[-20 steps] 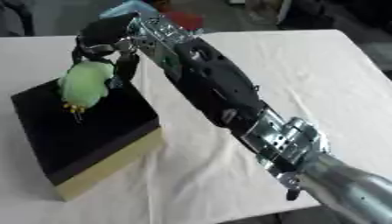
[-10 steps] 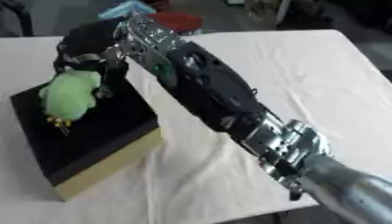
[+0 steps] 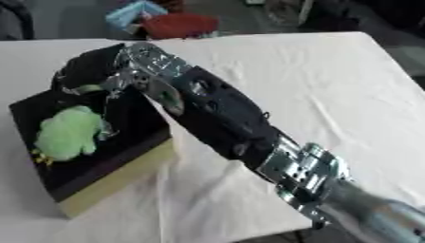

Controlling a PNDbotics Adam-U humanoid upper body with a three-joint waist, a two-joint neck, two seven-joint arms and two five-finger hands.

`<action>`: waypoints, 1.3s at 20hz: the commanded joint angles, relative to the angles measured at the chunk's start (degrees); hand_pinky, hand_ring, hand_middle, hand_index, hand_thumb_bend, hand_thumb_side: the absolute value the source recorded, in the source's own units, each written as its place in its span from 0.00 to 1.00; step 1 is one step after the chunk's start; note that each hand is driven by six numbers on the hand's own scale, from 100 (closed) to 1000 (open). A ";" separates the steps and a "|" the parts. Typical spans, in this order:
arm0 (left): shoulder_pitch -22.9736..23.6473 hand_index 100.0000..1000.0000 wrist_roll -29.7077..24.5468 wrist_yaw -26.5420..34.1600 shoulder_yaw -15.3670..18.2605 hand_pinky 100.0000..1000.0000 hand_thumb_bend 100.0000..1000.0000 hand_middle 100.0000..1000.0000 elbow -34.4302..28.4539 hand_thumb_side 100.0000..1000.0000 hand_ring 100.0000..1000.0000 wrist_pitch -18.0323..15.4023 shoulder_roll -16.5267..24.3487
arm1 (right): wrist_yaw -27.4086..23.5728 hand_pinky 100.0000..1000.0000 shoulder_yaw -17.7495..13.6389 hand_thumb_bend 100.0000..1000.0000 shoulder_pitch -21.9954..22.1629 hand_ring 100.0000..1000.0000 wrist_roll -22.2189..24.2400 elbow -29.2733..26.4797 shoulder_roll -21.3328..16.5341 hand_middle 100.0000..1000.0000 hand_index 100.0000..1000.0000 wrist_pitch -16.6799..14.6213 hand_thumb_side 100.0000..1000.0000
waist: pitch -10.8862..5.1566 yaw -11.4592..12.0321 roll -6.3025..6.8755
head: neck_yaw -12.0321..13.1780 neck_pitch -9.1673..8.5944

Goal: Pick up objects on the table and place them in the box.

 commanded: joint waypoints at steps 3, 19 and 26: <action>-0.63 0.78 -0.22 -0.29 0.46 0.66 0.29 0.47 -0.88 0.74 0.55 -0.11 0.79 | 2.63 0.80 -0.34 0.72 -1.51 0.80 6.25 -2.35 -0.98 0.87 0.92 -9.18 0.43 | -0.82 -0.08 0.28 | -0.29 -0.04; -0.10 0.78 1.00 -0.57 1.11 0.69 0.28 0.50 -0.59 0.75 0.59 -0.05 0.94 | -2.08 0.80 -4.01 0.68 -4.24 0.80 2.30 -7.50 -9.54 0.86 0.92 -5.01 0.42 | -1.15 -1.01 0.13 | -0.04 0.09; 0.21 0.78 1.61 -0.47 1.44 0.69 0.29 0.50 -0.62 0.76 0.60 -0.17 1.04 | -3.81 0.77 -9.22 0.65 -2.87 0.77 -1.74 -9.13 -15.03 0.83 0.91 -0.08 0.40 | -1.08 -1.71 0.43 | 0.50 0.01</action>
